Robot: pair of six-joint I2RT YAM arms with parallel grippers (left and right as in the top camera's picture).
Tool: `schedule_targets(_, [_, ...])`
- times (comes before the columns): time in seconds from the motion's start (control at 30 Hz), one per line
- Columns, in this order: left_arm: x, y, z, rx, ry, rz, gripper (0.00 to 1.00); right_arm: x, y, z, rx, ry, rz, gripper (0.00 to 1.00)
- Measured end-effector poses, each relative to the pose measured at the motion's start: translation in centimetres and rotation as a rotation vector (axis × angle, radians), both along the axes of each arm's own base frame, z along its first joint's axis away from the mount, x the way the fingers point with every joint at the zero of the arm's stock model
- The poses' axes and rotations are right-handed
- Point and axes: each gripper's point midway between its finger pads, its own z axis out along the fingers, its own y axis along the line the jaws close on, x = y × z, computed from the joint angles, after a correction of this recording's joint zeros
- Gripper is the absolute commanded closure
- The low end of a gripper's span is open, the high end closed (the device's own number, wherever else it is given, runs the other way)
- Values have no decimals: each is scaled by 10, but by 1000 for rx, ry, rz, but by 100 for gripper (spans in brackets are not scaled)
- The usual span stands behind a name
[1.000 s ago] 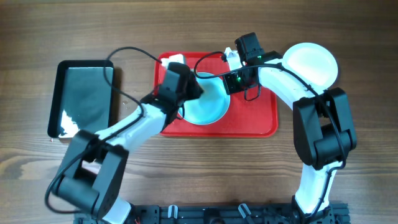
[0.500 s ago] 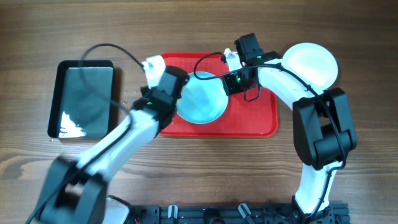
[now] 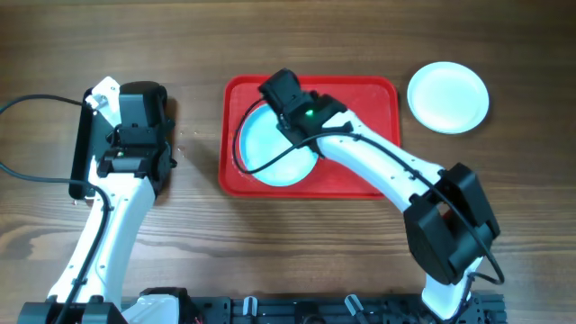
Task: Clean dirty plates on tray and stack at the side
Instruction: 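Lift the blue plate with the right gripper and stack it on the pile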
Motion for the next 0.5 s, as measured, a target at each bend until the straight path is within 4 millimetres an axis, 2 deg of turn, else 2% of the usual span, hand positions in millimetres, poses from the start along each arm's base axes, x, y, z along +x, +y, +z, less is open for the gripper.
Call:
schedule_targets(0.03, [0, 0, 0, -1, 0, -1, 96, 1, 2, 10, -16, -33, 5, 96])
schedule_targets(0.17, [0, -1, 0, -3, 0, -3, 95, 21, -6, 94, -87, -275, 33, 96])
schedule_targets(0.23, [0, -1, 0, -3, 0, -3, 95, 28, -8, 118, -146, -348, 81, 96])
schedule_targets(0.37, [0, -1, 0, -3, 0, -3, 95, 34, -6, 132, -255, -399, 160, 96])
schedule_targets(0.5, [0, -1, 0, -3, 0, -3, 95, 24, 24, 143, -346, -446, 307, 96])
